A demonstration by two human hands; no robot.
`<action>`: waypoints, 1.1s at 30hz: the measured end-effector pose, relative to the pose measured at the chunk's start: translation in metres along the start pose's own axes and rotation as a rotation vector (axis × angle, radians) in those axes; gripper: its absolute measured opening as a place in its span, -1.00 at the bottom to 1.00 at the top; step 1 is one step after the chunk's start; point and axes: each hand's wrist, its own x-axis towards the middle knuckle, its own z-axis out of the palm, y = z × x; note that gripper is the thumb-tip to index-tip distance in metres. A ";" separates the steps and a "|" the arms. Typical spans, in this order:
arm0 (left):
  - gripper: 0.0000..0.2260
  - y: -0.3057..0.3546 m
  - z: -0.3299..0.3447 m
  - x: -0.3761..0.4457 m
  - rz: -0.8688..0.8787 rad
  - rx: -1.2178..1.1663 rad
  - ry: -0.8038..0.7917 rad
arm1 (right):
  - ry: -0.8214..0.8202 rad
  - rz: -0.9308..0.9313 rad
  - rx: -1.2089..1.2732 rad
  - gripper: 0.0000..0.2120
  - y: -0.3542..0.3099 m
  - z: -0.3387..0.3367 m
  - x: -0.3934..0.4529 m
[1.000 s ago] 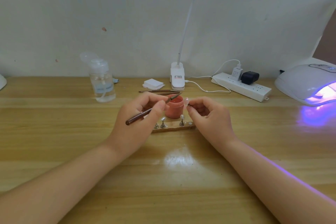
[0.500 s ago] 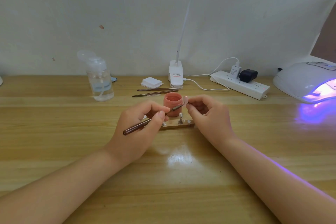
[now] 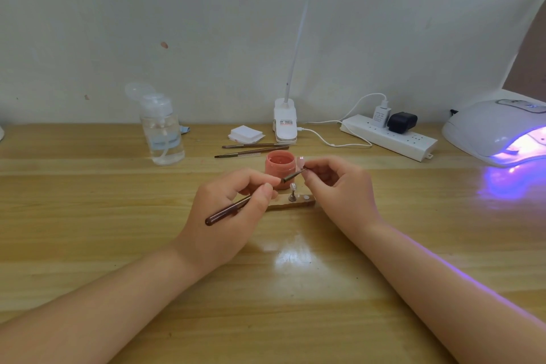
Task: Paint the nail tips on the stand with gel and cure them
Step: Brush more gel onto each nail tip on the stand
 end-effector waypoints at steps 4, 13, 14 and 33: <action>-0.84 0.004 0.000 0.002 0.047 -0.010 0.026 | -0.005 0.037 0.033 -0.88 -0.001 -0.001 0.000; -0.84 0.001 0.001 0.002 0.024 0.004 -0.010 | -0.047 0.051 0.105 -0.83 -0.003 -0.001 -0.002; -0.85 0.000 0.001 0.002 0.014 0.009 -0.006 | -0.045 0.045 0.088 -0.82 -0.003 -0.002 -0.002; -0.84 0.000 0.000 0.003 -0.041 -0.197 0.028 | -0.060 0.058 0.160 -0.90 0.001 0.000 0.001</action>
